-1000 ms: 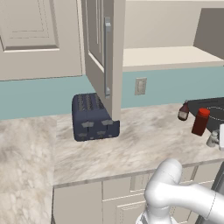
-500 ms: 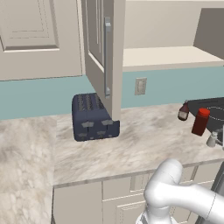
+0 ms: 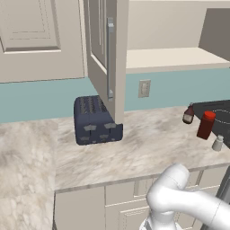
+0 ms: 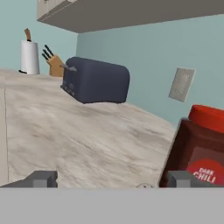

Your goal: Collect the paprika, ketchup, and shaker from the cabinet and place them next to the stove.

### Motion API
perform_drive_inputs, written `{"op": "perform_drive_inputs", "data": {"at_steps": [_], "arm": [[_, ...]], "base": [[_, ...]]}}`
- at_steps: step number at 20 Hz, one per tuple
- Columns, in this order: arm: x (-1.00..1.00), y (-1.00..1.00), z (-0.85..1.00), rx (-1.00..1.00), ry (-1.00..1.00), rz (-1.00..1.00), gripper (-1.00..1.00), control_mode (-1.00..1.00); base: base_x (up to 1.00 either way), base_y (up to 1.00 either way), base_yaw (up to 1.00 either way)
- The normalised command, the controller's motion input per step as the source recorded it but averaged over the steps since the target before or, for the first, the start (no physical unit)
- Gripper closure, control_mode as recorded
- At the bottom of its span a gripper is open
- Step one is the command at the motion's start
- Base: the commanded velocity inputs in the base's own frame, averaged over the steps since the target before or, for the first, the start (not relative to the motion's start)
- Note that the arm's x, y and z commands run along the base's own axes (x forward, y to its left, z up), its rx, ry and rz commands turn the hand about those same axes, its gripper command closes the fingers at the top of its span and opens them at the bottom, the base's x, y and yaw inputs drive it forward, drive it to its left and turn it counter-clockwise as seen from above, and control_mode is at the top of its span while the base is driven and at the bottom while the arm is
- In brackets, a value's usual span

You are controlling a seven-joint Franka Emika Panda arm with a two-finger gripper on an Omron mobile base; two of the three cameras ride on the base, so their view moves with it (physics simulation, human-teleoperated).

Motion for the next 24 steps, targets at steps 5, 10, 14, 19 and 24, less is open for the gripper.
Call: {"op": "perform_drive_inputs", "data": {"at_steps": [5,10,14,19,24], "arm": [[-0.52,0.69,0.2,-0.02,0.0,-0.01,-1.0,-1.0],[-0.52,0.94,0.26,-0.04,0.0,-0.02,-1.0,-1.0],[-0.43,0.97,0.38,-0.06,-0.02,-0.04,-1.0,-1.0],[-0.3,0.99,0.35,-0.07,-0.02,-0.06,-1.0,-1.0],[-0.04,0.95,0.52,-0.07,-0.04,-0.11,-1.0,-1.0]], "base": [[0.0,0.0,0.0],[0.0,0.0,0.0],[0.0,0.0,0.0],[0.0,0.0,0.0],[0.0,0.0,0.0]]}}
